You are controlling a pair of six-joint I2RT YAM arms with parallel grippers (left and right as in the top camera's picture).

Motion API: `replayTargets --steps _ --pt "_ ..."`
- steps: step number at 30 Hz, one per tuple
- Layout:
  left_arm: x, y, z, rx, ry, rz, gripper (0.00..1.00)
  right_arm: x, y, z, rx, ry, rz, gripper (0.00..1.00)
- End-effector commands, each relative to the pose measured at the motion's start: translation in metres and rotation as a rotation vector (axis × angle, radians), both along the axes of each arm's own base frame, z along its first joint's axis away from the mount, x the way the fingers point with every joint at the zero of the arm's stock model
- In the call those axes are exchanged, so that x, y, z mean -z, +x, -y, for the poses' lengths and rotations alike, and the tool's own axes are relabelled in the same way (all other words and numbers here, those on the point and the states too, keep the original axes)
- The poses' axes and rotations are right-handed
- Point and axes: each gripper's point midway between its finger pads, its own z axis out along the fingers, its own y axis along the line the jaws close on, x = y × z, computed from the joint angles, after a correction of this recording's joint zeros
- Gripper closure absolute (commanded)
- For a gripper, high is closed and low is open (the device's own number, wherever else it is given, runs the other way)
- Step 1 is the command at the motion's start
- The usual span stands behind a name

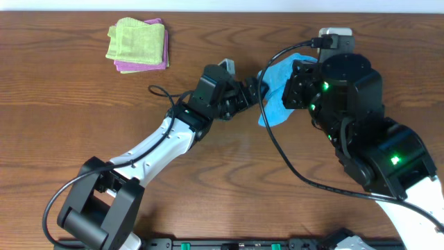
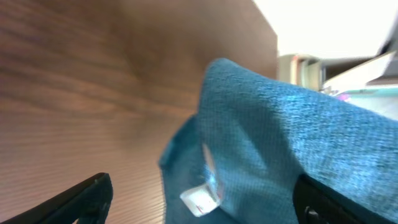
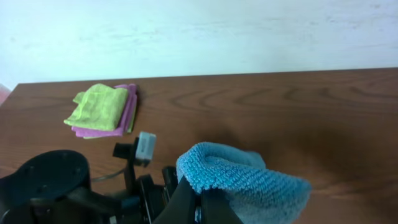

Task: Fold the cloth

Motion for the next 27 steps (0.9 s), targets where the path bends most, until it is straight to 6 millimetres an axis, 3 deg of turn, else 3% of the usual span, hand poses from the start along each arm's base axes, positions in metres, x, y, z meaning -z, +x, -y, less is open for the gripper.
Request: replayTargets --steps 1,7,11,16,22,27 --pt "-0.008 0.011 0.000 -0.052 -0.054 -0.006 0.05 -0.019 -0.001 -0.001 -0.001 0.007 0.050 0.98" --pt "-0.022 0.019 0.002 -0.071 -0.103 0.031 0.04 -0.057 -0.005 0.001 -0.001 0.052 0.126 0.99" --pt "-0.019 0.017 0.002 -0.070 -0.095 0.020 0.02 -0.063 -0.008 0.003 -0.002 0.056 0.130 0.98" --pt "0.006 0.007 -0.006 -0.066 -0.017 -0.063 0.02 -0.033 -0.018 0.004 -0.013 0.023 0.007 0.98" --pt "0.039 0.002 -0.031 -0.074 0.176 -0.070 0.02 0.011 -0.051 -0.004 -0.047 0.028 -0.218 0.98" --pt "0.058 0.006 -0.063 -0.115 0.295 -0.094 0.04 0.029 -0.085 -0.033 -0.182 0.092 -0.370 0.98"
